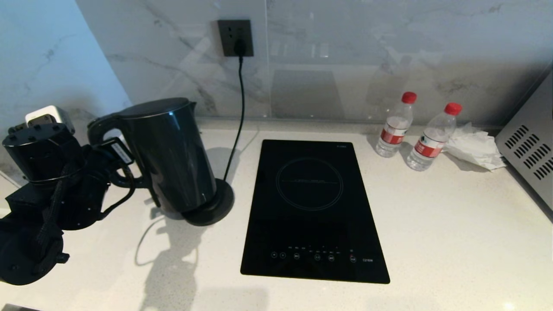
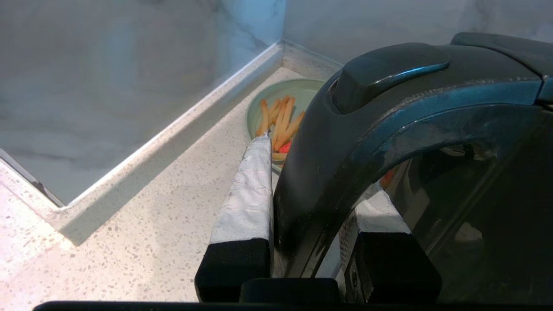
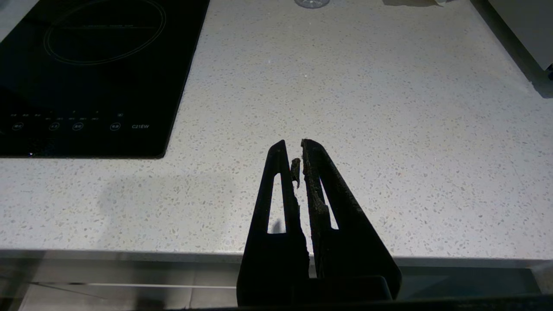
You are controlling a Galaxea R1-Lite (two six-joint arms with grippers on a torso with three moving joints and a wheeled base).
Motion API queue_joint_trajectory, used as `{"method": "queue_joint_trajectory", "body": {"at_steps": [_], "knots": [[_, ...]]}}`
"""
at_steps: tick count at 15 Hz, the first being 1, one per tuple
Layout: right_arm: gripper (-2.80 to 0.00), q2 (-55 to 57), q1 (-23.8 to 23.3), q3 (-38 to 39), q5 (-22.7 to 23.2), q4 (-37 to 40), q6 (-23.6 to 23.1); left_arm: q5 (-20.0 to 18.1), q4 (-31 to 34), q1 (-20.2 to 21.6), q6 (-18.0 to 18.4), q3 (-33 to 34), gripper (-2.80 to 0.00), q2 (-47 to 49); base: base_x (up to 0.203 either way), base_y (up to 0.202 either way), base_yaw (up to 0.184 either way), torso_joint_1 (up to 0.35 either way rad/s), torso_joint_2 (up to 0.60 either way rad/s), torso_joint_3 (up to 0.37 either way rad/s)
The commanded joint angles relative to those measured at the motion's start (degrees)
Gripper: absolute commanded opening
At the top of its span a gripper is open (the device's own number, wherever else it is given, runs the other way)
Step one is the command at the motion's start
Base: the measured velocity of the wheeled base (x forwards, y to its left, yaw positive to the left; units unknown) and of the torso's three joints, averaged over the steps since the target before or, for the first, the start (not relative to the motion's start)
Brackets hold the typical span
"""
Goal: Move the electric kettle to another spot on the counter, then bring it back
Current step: Place it by the sink
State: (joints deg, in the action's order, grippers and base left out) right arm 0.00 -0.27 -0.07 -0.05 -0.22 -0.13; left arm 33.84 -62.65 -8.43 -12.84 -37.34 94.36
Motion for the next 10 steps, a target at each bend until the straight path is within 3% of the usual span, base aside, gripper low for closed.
{"method": "queue_joint_trajectory", "body": {"at_steps": [1, 6, 10], "knots": [[-2.80, 0.0, 0.0, 0.0, 0.0, 0.0, 0.0, 0.1, -0.4, 1.6, -0.1, -0.3, -2.80, 0.4, 0.000, 0.000, 0.000, 0.000, 0.00, 0.000], [-2.80, 0.0, 0.0, 0.0, 0.0, 0.0, 0.0, -3.0, -0.4, 8.4, -0.2, -0.3, -2.80, 0.6, 0.000, 0.000, 0.000, 0.000, 0.00, 0.000], [-2.80, 0.0, 0.0, 0.0, 0.0, 0.0, 0.0, -4.4, -0.4, 10.6, -0.2, -0.4, -2.80, 0.7, 0.000, 0.000, 0.000, 0.000, 0.00, 0.000]]}}
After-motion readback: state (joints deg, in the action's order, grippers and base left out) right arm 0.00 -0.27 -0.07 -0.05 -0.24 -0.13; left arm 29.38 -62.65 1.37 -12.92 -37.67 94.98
